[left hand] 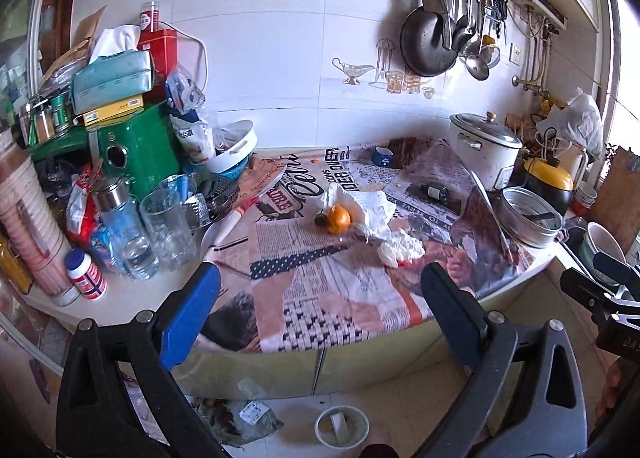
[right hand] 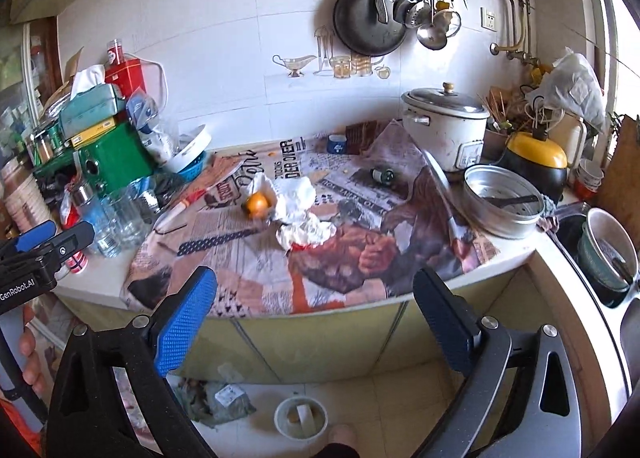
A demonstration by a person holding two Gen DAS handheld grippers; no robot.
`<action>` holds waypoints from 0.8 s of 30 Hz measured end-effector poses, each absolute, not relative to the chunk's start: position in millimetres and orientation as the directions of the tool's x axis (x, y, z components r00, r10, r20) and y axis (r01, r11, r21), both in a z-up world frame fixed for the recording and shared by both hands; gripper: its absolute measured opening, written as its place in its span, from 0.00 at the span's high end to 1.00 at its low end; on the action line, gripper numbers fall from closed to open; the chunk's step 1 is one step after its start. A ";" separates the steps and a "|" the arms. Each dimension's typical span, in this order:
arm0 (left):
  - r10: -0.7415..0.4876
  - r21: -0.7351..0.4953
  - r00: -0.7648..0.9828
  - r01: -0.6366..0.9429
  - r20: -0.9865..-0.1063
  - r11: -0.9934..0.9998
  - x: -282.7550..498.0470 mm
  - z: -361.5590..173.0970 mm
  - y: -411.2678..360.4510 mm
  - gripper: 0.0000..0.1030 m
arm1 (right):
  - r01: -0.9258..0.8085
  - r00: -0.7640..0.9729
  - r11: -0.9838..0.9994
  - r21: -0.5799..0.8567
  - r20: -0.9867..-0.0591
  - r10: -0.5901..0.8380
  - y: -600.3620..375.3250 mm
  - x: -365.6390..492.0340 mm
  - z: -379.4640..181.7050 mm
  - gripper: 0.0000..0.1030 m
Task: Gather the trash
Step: 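Raise both tools back toward the counter, then grasp the clear plastic jar with the left tool while the right tool grasps crumpled tissue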
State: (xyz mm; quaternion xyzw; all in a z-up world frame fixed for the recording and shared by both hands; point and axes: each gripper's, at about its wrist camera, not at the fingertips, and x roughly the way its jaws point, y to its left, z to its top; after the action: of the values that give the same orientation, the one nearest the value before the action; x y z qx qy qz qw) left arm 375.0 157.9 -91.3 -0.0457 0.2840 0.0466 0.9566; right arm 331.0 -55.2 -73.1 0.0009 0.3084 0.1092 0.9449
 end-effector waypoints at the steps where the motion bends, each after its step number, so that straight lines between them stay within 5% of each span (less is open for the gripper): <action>1: 0.067 -0.059 0.831 -0.119 -0.552 0.991 387.2 -91.7 155.0 0.02 | -0.211 0.787 0.975 0.063 -0.581 0.208 -57.3 338.9 -72.9 0.05; 10: 0.124 -0.034 0.764 -0.187 -0.633 0.982 511.3 -113.0 124.8 0.02 | -0.304 0.729 0.952 0.034 -0.635 0.255 -76.9 454.4 -85.0 0.05; 19: 0.208 -0.023 0.662 -0.322 -0.720 0.946 580.5 -160.1 135.1 0.02 | -0.482 0.499 0.871 0.091 -0.789 0.359 -37.2 556.2 -168.5 0.07; 24: 0.230 0.003 0.603 -0.353 -0.763 0.936 593.4 -186.1 146.7 0.02 | -0.452 0.344 0.873 0.184 -0.867 0.361 -23.5 590.1 -221.2 0.29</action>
State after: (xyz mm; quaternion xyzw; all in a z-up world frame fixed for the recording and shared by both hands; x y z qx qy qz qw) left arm 593.4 146.7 -186.1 -0.0740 0.4142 0.1635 0.8923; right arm 590.1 -23.5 -221.2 -0.0441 0.5161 0.2482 0.8186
